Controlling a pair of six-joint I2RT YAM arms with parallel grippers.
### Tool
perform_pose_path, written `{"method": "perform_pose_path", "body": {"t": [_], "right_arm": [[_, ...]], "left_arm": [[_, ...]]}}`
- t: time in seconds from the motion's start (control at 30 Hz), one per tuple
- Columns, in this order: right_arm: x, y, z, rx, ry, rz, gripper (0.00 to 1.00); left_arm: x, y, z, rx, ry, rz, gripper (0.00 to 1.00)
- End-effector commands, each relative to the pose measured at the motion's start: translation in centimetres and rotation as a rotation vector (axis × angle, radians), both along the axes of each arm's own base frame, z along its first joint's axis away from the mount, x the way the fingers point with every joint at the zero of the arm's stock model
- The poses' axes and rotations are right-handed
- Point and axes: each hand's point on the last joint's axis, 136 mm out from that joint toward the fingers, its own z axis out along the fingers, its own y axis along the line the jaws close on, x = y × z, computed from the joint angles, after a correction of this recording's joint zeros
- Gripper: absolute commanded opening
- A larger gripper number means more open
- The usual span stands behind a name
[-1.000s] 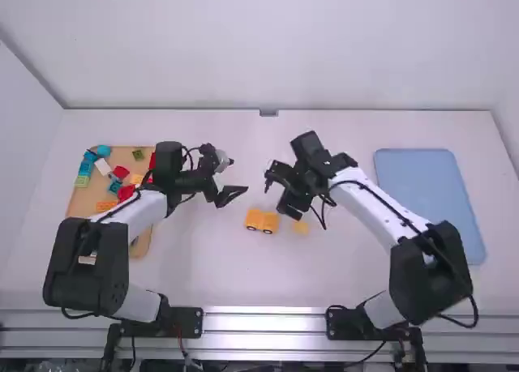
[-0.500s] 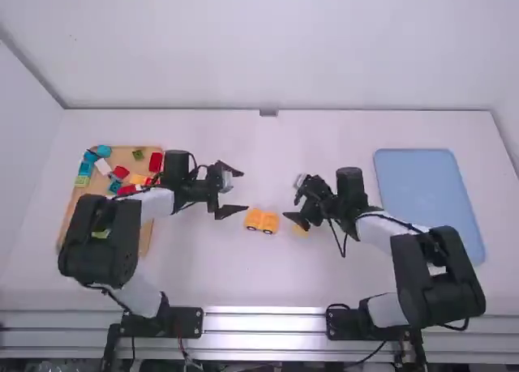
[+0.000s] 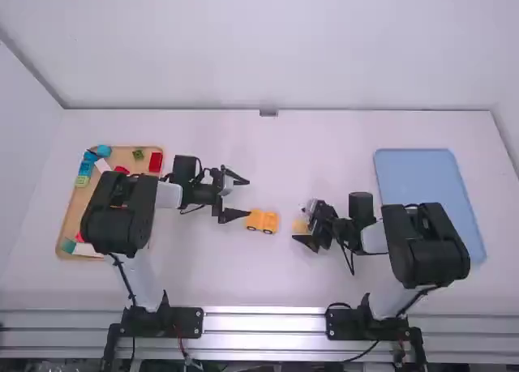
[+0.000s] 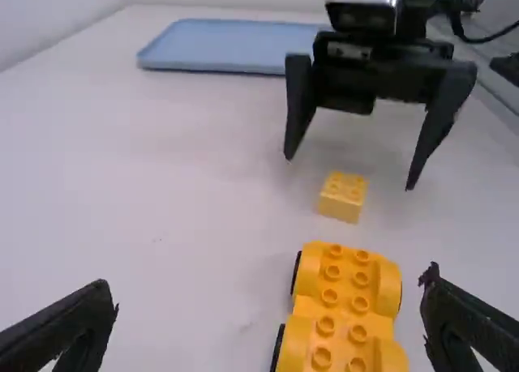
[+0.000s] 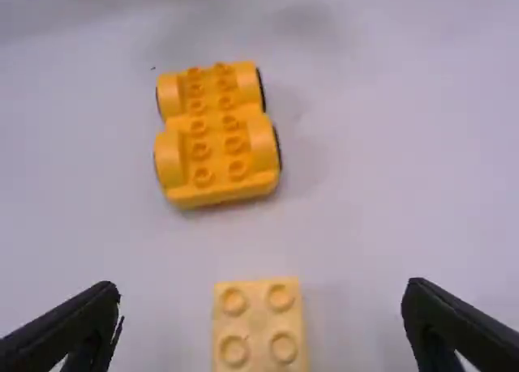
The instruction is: Assemble lego blocks to make yellow taxi
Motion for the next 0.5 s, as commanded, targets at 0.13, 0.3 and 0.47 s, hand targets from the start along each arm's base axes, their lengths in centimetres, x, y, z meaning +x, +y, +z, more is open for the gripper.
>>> {"method": "perform_pose_path", "body": {"t": [0.13, 0.3, 0.47], "right_arm": [[-0.4, -0.2, -1.5, -0.003, 0.009, 0.032, 0.62], [0.1, -0.1, -2.6, -0.004, 0.043, 0.035, 0.56], [0.5, 0.0, -2.8, -0.003, 0.043, 0.037, 0.35]], "left_arm": [[-0.9, -0.6, 0.1, -0.032, 0.001, -0.04, 0.99], [-1.0, -0.6, 0.1, -0.032, 0.008, -0.041, 0.99], [-1.3, -0.8, 0.0, -0.029, 0.023, -0.046, 1.0]]}}
